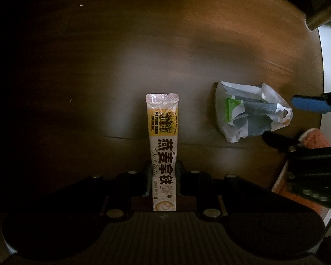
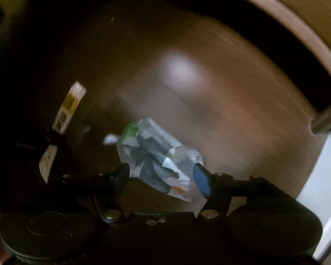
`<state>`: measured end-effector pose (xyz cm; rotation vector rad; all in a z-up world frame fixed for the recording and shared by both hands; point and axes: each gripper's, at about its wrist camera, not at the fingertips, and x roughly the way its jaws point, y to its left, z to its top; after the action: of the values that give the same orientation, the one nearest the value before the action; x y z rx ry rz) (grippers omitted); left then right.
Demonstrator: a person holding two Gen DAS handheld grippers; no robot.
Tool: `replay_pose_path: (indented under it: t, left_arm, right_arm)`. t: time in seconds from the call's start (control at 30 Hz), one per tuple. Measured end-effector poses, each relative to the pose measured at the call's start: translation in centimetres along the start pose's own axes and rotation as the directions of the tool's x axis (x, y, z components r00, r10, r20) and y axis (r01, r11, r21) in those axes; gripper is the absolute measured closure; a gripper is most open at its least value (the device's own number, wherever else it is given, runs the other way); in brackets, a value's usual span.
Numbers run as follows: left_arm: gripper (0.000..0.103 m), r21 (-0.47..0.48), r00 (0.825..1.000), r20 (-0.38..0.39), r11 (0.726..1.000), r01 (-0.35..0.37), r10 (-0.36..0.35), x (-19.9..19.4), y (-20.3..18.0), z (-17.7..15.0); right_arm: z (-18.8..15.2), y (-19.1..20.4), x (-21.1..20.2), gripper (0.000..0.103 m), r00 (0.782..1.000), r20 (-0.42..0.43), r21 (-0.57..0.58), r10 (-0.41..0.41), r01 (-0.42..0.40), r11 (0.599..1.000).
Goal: Collect trash
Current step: 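Grasp the oat-latte stick packet with left gripper while right grasps clear plastic bag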
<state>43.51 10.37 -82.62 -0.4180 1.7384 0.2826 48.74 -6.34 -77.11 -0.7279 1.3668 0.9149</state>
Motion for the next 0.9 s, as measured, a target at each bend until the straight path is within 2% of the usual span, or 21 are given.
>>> replay_pose_path:
  t: [0.03,0.1,0.17,0.3,0.37,0.5,0.57,0.73,0.9]
  left_arm:
    - [0.082,0.002,1.000,-0.005,1.000,0.000,0.000,0.2,0.0,0.2]
    - [0.082,0.008,1.000,-0.010,1.000,-0.004,0.004,0.2,0.0,0.3]
    - [0.082,0.010,1.000,-0.011,1.000,-0.001,0.001,0.4,-0.1,0.4]
    - [0.082,0.023,1.000,0.003,1.000,-0.003,0.003,-0.1,-0.1,0.5]
    - [0.082,0.022,1.000,0.013,1.000,-0.001,0.001,-0.5,0.1,0.5]
    - [0.082,0.025,0.999,0.044,1.000,0.002,-0.003,-2.1,0.0,-0.1]
    - [0.082,0.035,0.997,0.074,0.999,0.012,-0.014,-3.6,-0.3,-0.2]
    - [0.082,0.050,0.986,0.158,0.998,0.044,-0.052,-8.6,-0.9,-0.6]
    - [0.082,0.074,0.958,0.265,0.993,0.095,-0.111,-15.4,-1.2,-1.3]
  right_arm:
    - [-0.1,0.2,0.4,0.047,1.000,-0.008,-0.015,-0.009,0.009,1.000]
    - [-0.2,0.6,1.4,0.076,0.999,-0.033,-0.028,-0.016,0.015,0.999]
    - [-0.3,0.9,2.0,0.093,0.997,-0.055,-0.042,-0.056,0.054,0.998]
    - [-0.8,1.0,1.7,0.098,0.994,-0.044,-0.045,-0.096,0.094,0.995]
    - [-0.8,1.0,1.2,0.100,0.994,-0.026,0.010,-0.110,0.111,0.994]
    - [-0.5,-0.4,-1.3,0.100,0.996,-0.004,0.162,-0.089,0.089,0.983]
    - [-0.6,-0.9,-3.5,0.100,0.997,0.022,0.239,-0.069,0.062,0.969]
    - [-1.4,-0.8,-9.7,0.100,0.993,0.099,0.346,-0.057,0.020,0.938]
    - [-1.5,-1.1,-17.5,0.100,0.971,0.217,0.448,-0.100,-0.008,0.894]
